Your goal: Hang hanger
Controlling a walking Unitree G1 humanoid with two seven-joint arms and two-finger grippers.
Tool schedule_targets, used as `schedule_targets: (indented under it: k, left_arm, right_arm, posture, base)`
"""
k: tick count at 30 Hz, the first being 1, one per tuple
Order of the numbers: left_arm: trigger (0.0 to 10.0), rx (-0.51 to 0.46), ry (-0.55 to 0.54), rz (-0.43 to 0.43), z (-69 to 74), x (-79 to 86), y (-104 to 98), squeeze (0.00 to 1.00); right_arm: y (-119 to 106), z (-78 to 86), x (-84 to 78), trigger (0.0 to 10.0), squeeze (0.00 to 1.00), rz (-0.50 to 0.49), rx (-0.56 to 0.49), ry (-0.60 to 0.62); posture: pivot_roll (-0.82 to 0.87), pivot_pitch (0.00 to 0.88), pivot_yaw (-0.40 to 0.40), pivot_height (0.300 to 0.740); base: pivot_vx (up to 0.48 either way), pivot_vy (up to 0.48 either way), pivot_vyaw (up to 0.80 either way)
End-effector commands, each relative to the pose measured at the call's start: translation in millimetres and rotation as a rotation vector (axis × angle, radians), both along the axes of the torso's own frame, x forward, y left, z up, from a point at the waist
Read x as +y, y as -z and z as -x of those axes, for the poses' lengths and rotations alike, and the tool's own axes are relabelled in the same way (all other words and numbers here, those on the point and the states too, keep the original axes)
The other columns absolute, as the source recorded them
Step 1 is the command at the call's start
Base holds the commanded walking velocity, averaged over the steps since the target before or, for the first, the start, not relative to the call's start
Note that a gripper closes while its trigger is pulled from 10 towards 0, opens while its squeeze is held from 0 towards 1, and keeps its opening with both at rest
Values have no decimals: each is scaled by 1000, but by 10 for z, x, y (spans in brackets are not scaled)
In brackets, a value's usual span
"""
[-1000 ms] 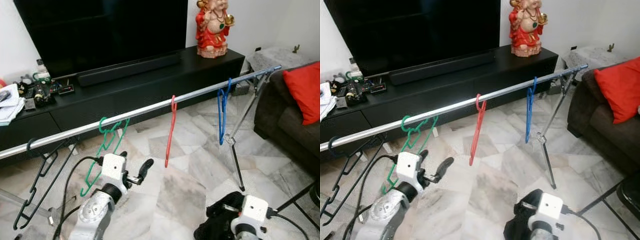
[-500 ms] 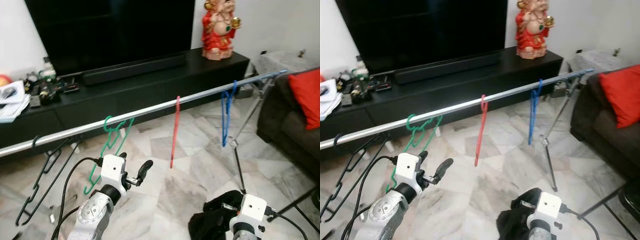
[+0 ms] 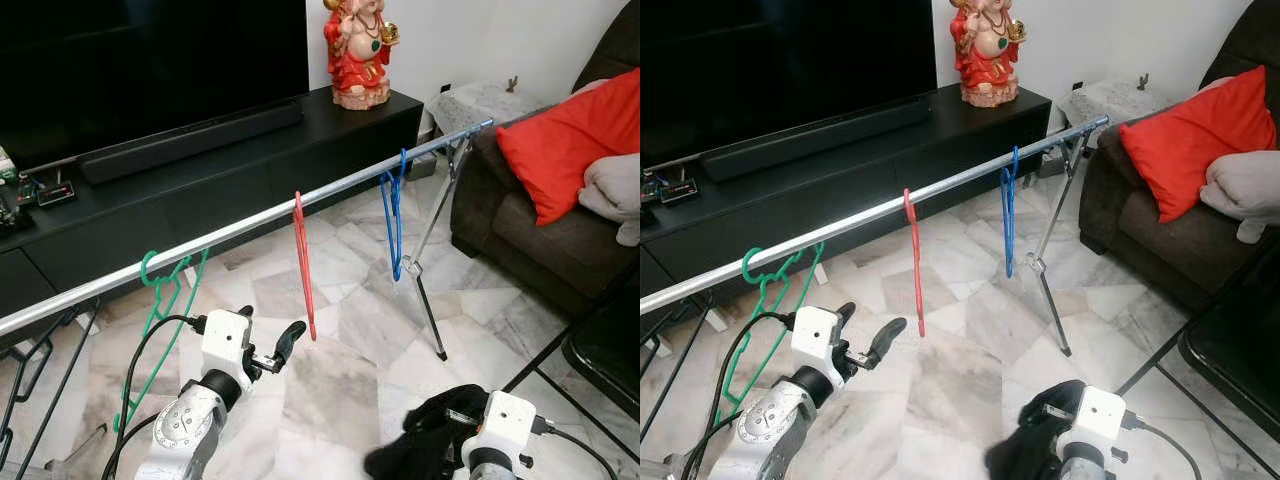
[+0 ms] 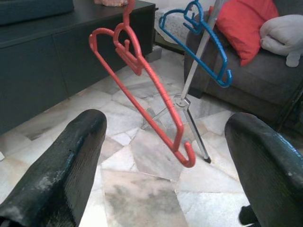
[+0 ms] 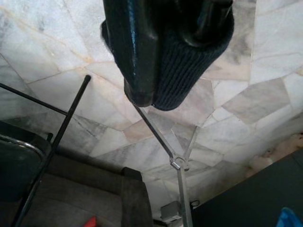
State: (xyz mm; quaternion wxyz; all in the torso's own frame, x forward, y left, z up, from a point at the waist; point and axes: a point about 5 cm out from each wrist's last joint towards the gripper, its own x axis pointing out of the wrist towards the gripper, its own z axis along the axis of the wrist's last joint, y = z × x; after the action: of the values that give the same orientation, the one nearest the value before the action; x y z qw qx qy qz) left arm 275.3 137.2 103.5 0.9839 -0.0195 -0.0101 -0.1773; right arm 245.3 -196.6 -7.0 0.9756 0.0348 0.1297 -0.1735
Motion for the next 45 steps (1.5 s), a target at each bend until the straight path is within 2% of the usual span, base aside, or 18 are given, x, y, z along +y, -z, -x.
schedule_targets:
  k: [1,35,39,45]
  left_arm:
    - [10000,9,-6,-9,4,22,12,0]
    - [10000,5,2,-10,7,15,4,0]
    - [10000,8,6,-7,8,11,8,0]
    - [10000,60,40,3,44,4,62,0]
  right_arm:
    - [-34,-21,18,10000,0,3,-27,-7]
    - [-51,-40,52,10000,0,-14,-48,-15]
    - [-50,-41,51,10000,0,-13,-48,-16]
    - [-42,-41,51,10000,0,-13,-44,-16]
  posture:
    - [62,61,53,740]
    - [65,53,55,740]
    - [65,53,55,740]
    - [66,49,55,740]
  base:
    - [244,0,0]
    - [280,0,-81]
    - [0,0,0]
    - [0,0,0]
